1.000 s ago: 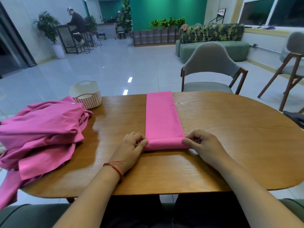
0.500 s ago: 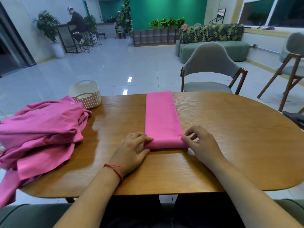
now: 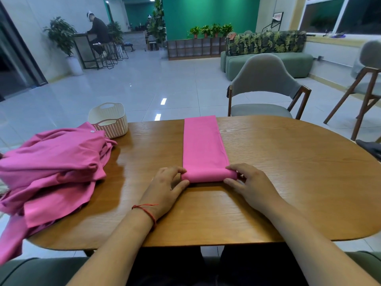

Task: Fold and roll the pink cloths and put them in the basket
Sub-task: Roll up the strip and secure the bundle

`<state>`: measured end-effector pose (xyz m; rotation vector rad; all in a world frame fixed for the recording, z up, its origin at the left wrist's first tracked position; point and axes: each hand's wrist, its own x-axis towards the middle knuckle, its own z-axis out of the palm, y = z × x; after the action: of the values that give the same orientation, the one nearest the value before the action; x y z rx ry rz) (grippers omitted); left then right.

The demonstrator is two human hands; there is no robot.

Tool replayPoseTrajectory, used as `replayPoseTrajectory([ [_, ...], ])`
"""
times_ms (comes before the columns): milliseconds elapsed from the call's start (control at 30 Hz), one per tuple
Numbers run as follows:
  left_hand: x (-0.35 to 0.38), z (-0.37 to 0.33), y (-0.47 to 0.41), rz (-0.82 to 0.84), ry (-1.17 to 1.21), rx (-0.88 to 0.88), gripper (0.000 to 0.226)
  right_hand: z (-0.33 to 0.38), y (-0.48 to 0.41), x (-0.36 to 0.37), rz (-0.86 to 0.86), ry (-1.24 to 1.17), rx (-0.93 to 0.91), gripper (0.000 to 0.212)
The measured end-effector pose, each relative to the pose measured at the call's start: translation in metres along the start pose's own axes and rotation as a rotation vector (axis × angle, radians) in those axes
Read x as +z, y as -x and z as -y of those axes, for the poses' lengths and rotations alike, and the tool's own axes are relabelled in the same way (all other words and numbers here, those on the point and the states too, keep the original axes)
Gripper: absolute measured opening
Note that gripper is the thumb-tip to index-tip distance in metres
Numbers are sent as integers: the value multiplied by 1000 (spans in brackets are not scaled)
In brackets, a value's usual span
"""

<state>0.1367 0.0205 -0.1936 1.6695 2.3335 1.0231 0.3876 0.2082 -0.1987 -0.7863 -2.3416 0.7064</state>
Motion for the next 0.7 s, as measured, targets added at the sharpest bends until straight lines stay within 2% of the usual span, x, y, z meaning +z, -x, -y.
replayPoseTrajectory([
  [67,1,-3,0,-8,-48,38,42,1,-1,0,7,7,-1,41],
  [200,1,-5,-3,-8,-38,6,38,1,-4,-1,22,36,-9,37],
  [433,2,0,-3,75,-39,25,30,5,3,-1,10,-49,21,19],
  [567,1,-3,-2,98,-73,37,23,7,6,-1,5,-28,35,21],
  [700,1,-5,-1,96,-92,50,30,11,10,-2,-25,-25,35,19],
])
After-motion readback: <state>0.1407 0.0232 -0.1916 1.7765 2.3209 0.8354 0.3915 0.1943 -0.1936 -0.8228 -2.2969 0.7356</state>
